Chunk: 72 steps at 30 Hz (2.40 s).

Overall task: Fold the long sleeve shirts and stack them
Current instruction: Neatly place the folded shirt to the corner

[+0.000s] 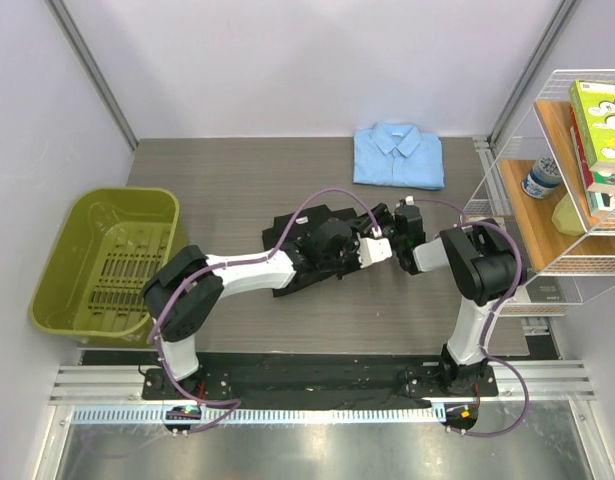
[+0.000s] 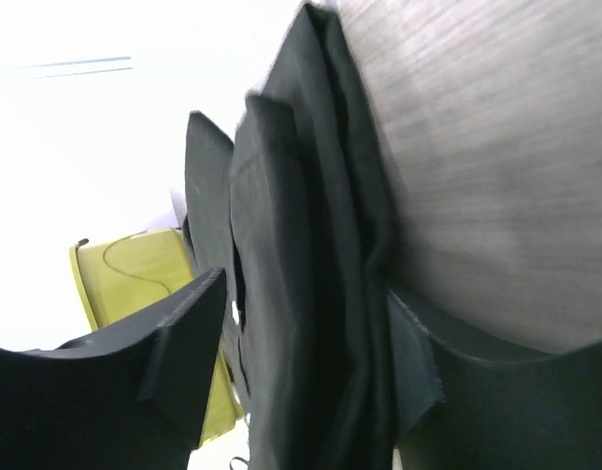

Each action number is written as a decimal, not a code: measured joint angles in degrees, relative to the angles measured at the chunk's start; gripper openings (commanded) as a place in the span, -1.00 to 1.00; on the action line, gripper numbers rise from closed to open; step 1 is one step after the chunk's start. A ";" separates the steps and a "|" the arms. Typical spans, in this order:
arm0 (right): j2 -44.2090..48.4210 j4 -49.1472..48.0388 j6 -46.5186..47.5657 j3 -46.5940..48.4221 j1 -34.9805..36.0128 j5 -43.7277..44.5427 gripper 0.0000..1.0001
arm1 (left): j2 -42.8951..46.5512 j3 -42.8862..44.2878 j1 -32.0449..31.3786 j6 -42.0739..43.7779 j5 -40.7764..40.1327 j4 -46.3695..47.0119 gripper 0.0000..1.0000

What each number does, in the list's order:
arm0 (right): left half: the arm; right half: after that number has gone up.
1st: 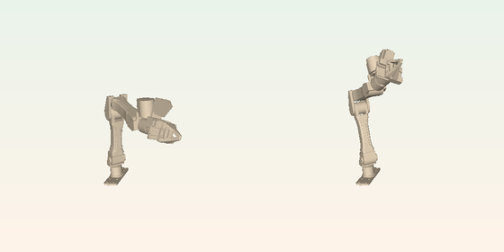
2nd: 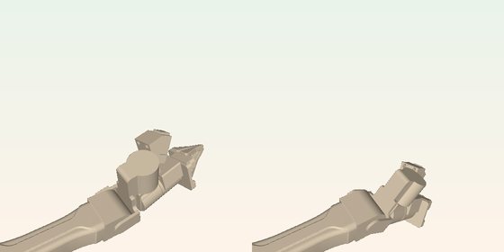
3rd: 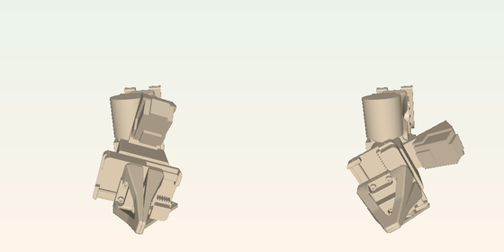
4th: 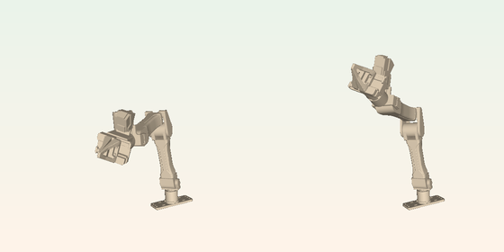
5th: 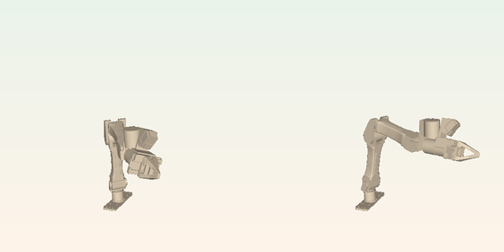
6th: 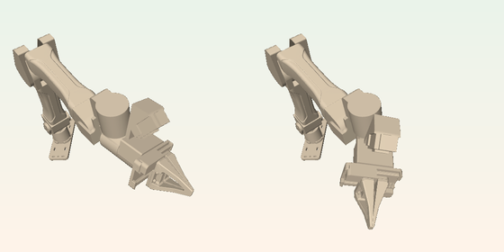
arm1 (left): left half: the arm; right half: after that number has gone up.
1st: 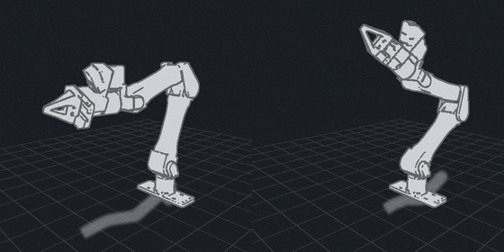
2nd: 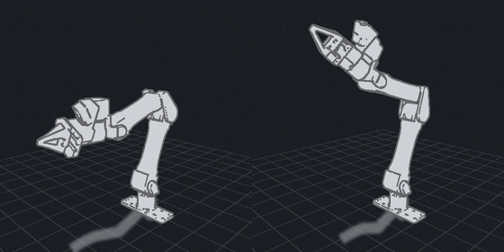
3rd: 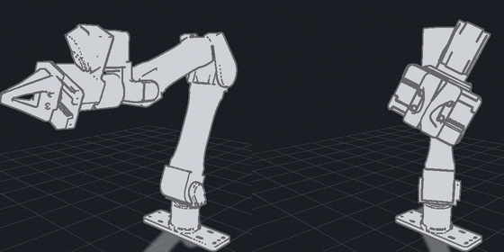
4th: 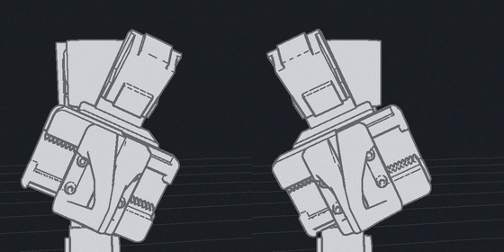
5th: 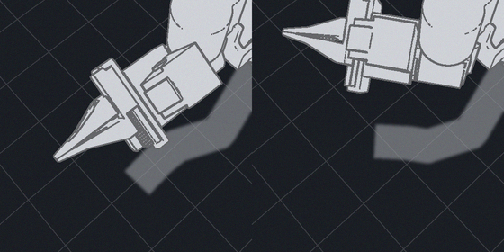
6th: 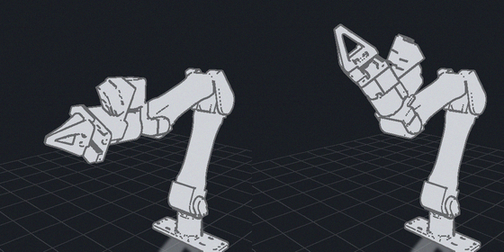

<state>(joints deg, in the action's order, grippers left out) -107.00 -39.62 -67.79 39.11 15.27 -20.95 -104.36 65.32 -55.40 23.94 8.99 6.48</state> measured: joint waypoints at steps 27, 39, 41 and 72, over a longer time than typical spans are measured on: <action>-18.10 34.14 36.39 55.23 1.42 10.80 -0.98 | 28.48 -9.20 19.06 -10.38 -9.38 -22.45 1.00; -27.76 44.02 50.99 81.92 0.83 19.80 -0.98 | 33.33 -17.16 19.91 -10.32 -11.56 -26.64 0.99; -28.46 45.27 52.50 85.70 0.83 21.05 -0.98 | 33.57 -17.57 19.91 -10.29 -11.63 -26.51 0.99; -29.49 50.80 59.28 96.39 0.44 28.63 -0.98 | 32.50 -21.44 20.72 -9.25 -11.58 -23.26 1.00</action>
<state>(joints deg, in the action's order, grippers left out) -136.49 11.18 -8.51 135.50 15.70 7.68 -71.85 43.88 -34.68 14.70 -2.59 -16.78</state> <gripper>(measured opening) 0.063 0.996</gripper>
